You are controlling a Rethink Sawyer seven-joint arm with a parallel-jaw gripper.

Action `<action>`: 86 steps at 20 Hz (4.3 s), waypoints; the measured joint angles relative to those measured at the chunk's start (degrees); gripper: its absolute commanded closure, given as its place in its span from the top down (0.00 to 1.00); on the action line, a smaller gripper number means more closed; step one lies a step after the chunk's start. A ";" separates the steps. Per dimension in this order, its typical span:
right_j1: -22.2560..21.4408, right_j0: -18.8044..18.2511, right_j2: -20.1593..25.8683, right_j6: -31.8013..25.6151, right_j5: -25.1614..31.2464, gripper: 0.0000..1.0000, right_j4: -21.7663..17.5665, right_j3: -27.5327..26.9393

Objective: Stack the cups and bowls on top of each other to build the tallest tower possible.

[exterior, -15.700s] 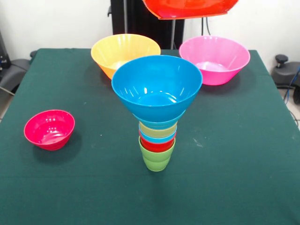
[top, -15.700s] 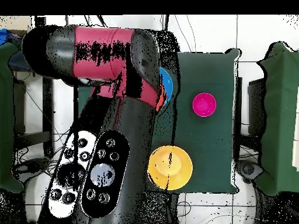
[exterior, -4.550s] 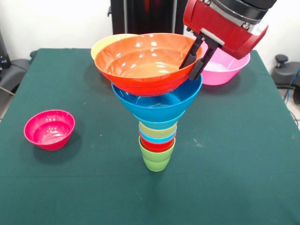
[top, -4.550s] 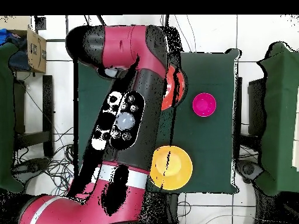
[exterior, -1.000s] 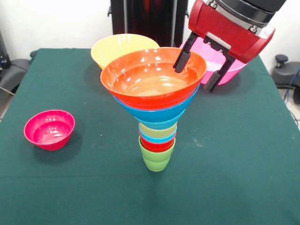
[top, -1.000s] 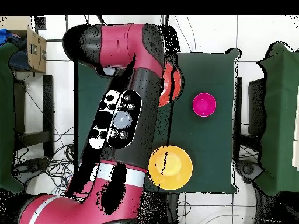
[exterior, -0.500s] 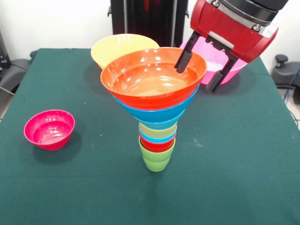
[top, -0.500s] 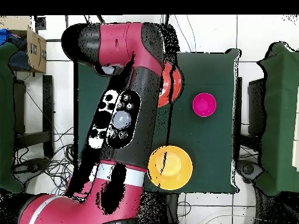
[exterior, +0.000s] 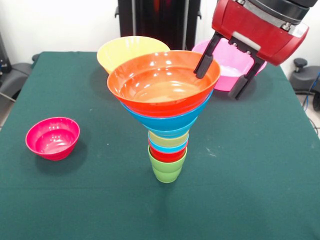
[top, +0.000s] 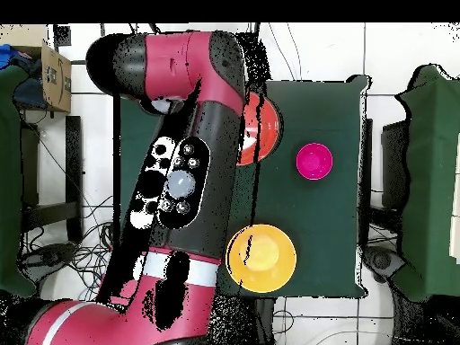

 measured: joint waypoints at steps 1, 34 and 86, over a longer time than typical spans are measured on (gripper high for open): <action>0.01 0.05 0.00 0.00 -0.21 1.00 0.00 0.01; -0.19 0.17 0.30 0.00 -6.61 1.00 0.00 1.39; -2.86 1.79 0.78 0.00 0.47 1.00 0.25 3.73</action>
